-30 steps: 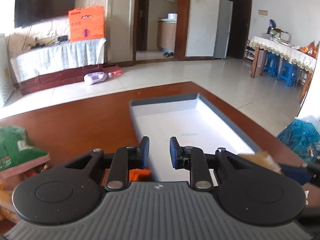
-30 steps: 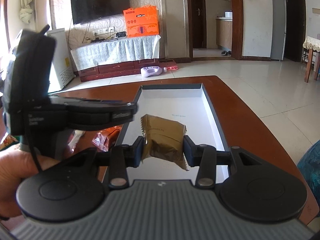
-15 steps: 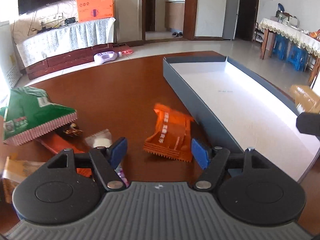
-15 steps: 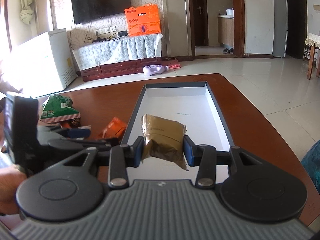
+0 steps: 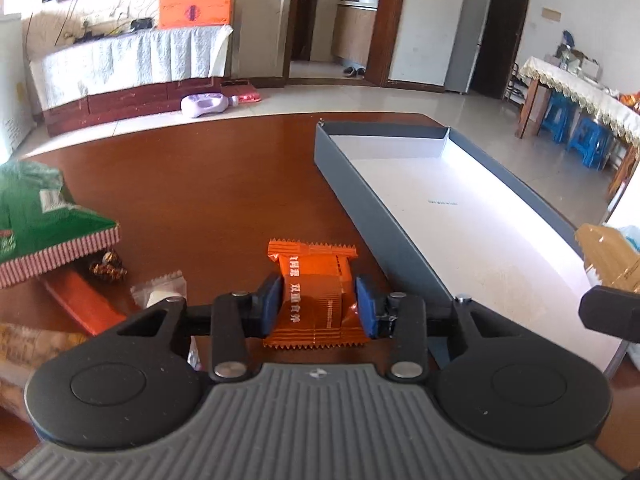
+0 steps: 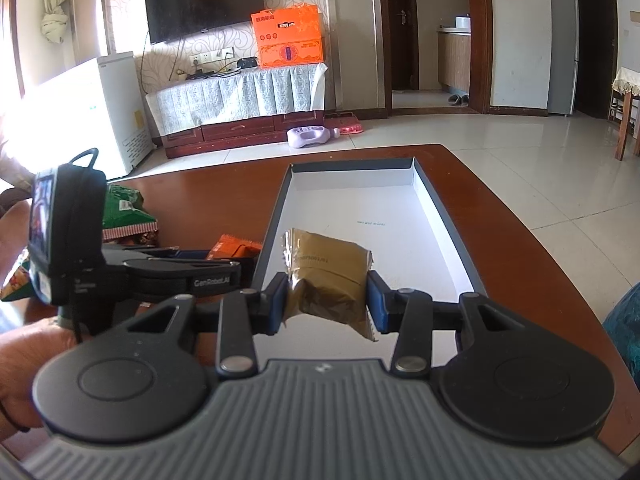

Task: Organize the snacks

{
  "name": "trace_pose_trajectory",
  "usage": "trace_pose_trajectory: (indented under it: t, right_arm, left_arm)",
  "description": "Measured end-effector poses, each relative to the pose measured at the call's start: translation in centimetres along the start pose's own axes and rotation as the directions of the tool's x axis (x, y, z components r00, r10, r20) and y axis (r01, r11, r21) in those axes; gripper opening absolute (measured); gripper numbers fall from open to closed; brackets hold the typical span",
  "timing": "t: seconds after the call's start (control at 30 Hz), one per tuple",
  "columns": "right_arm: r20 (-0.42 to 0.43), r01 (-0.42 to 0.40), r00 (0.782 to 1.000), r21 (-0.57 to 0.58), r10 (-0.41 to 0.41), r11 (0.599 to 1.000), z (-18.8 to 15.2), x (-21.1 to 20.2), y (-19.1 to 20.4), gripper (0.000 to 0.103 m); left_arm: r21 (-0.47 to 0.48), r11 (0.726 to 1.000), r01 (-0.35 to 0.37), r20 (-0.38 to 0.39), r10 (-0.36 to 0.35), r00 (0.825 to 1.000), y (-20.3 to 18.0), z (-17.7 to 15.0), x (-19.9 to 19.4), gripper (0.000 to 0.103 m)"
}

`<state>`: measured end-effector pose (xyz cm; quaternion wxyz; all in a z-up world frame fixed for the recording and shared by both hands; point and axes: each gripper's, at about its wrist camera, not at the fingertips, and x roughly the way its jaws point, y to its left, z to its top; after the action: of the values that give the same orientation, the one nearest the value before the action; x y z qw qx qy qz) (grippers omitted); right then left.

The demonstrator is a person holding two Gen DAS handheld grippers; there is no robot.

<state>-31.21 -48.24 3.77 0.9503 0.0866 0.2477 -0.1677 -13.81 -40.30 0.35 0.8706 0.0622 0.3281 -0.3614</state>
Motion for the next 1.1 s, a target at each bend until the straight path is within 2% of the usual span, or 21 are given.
trace_pose_trajectory:
  t: [0.13, 0.37, 0.63, 0.83, 1.1]
  right_arm:
    - [0.004, -0.008, 1.0, 0.001, 0.007, 1.0, 0.0, -0.1, 0.1, 0.044]
    - [0.02, -0.021, 1.0, 0.004, 0.021, 1.0, -0.2, -0.8, -0.1, 0.044]
    - [0.03, -0.009, 1.0, 0.004, 0.009, 1.0, -0.3, -1.1, -0.7, 0.044]
    - [0.042, 0.05, 0.998, -0.013, -0.05, 0.999, 0.0, -1.0, -1.0, 0.044]
    - [0.01, 0.118, 0.993, -0.011, -0.118, 0.993, 0.1, 0.6, -2.4, 0.044]
  left_arm:
    - [0.011, 0.999, -0.052, 0.033, 0.052, 0.998, -0.2, 0.4, -1.3, 0.044]
    - [0.026, 0.998, -0.065, 0.101, 0.062, 0.993, -0.7, 1.4, -4.7, 0.044]
    - [0.064, 0.998, -0.026, 0.125, 0.017, 0.992, -3.0, 1.9, -6.8, 0.044]
    - [0.082, 0.997, -0.011, 0.129, 0.001, 0.992, -4.6, 2.2, -6.6, 0.044]
    - [0.104, 0.993, 0.058, 0.117, -0.07, 0.991, -7.6, 2.7, -4.6, 0.045]
